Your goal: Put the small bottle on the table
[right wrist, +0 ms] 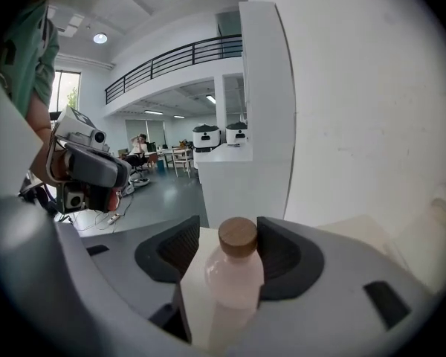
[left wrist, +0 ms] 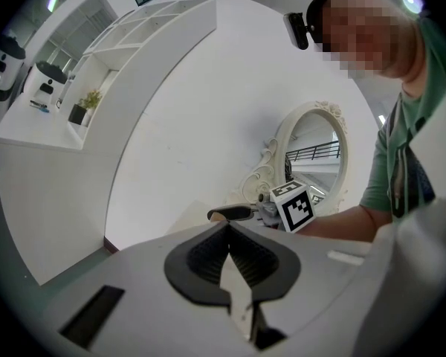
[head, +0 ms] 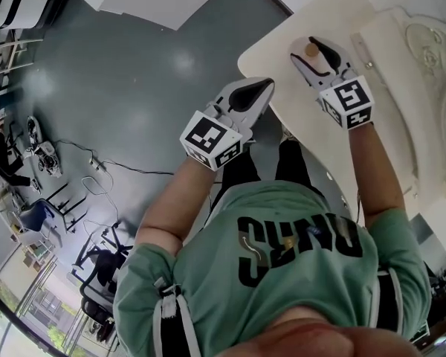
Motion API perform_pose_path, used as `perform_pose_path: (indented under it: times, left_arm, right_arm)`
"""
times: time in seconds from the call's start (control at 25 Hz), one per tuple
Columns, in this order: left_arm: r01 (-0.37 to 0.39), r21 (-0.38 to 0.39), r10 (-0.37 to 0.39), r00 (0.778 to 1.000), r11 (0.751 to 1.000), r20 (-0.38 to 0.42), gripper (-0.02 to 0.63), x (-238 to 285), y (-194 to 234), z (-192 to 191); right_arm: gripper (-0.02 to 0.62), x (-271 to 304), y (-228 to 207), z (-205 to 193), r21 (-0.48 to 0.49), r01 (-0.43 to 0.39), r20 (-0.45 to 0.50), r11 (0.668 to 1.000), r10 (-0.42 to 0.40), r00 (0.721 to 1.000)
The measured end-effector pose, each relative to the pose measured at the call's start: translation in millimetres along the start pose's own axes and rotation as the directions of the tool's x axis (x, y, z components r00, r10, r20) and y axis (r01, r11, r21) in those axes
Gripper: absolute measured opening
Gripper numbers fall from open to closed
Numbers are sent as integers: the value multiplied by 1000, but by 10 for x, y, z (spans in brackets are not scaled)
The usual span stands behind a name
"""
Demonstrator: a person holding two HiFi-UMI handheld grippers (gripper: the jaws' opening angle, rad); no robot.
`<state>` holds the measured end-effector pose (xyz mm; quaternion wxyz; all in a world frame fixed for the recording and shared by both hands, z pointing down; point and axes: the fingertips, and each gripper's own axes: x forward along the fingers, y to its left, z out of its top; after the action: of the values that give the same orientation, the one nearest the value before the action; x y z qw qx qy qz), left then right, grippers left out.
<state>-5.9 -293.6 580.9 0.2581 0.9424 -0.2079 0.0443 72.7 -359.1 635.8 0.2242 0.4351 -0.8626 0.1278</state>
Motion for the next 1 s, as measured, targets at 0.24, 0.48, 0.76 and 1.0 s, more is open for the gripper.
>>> perform_pose_path:
  times: [0.24, 0.48, 0.76, 1.0]
  left_arm:
    - [-21, 30, 21, 1000, 999, 21, 9, -264, -139, 329]
    - [-33, 64, 29, 998, 997, 54, 9, -455, -385, 773]
    - [-39, 135, 22, 992, 990, 122, 9, -621, -720, 1523]
    - [-58, 170, 28, 984, 984, 174, 9, -749, -914, 2023]
  right_arm:
    - [227, -360, 35, 216, -22, 29, 1, 999, -29, 1000]
    - [201, -883, 103, 704, -21, 24, 62, 999, -23, 998]
    - [147, -1609, 70, 1499, 4, 17, 182, 1000, -17, 983]
    - [107, -2106, 54, 2037, -9, 4, 245, 1000, -2, 970]
